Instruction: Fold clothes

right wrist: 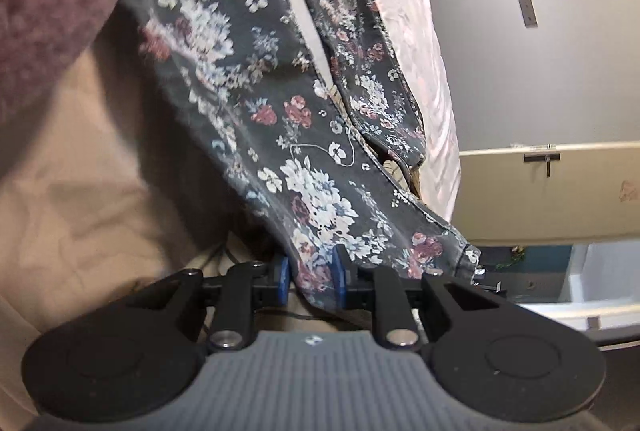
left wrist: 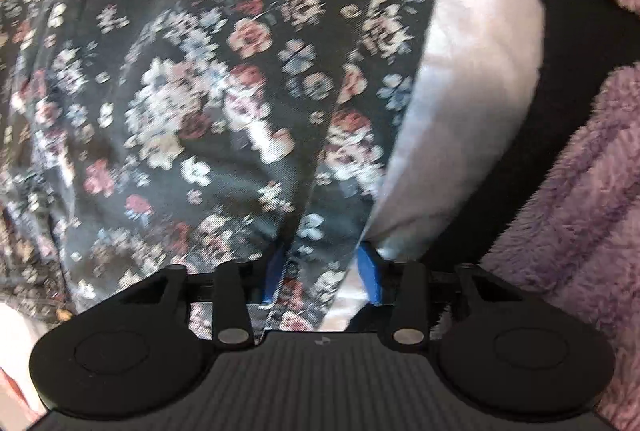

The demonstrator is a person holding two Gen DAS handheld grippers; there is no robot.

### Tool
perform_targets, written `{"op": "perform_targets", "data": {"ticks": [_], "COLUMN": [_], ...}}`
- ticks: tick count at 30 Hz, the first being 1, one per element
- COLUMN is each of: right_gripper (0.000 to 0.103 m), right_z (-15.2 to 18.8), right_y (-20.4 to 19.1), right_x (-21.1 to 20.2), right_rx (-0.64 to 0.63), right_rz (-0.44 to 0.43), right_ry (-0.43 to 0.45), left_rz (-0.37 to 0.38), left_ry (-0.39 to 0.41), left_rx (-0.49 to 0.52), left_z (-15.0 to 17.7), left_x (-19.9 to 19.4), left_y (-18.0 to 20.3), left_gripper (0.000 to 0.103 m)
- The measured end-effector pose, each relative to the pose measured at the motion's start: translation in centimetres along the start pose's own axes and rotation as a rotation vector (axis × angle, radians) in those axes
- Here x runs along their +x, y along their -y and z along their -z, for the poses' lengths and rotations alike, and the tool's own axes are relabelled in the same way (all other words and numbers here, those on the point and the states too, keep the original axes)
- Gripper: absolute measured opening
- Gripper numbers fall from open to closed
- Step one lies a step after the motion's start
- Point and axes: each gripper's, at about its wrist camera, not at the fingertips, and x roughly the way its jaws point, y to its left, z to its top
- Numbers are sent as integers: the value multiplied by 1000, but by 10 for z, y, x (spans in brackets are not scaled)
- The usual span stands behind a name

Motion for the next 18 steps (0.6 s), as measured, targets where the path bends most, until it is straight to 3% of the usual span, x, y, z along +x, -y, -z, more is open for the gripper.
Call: {"op": "perform_targets", "data": {"ticks": [3, 8, 9, 10, 12, 16, 18], "right_gripper": [8, 8, 8, 8, 8, 8, 7], "right_z": [-3, -7, -7, -8, -10, -13, -13], "right_y": [9, 51, 56, 61, 69, 81, 84], "right_x": [-1, -8, -8, -8, -7, -6, -7], "right_rx": [47, 275, 292, 303, 329, 353, 354], "right_rz": [41, 88, 97, 105, 126, 137, 138], "right_ry": [2, -15, -20, -24, -32, -46, -48], "left_rz": [-71, -121, -143, -170, -201, -230, -252], "left_ry": [1, 20, 18, 13, 4, 17, 65], "left_rx": [-44, -47, -36, -20, -6, -69, -129], "left_z": [5, 9, 9, 8, 7, 10, 18], "left_x": [-2, -7, -8, -8, -8, -16, -31], "left_y": [0, 5, 7, 10, 13, 7, -4], "left_gripper": [26, 25, 32, 45, 50, 11, 4]}}
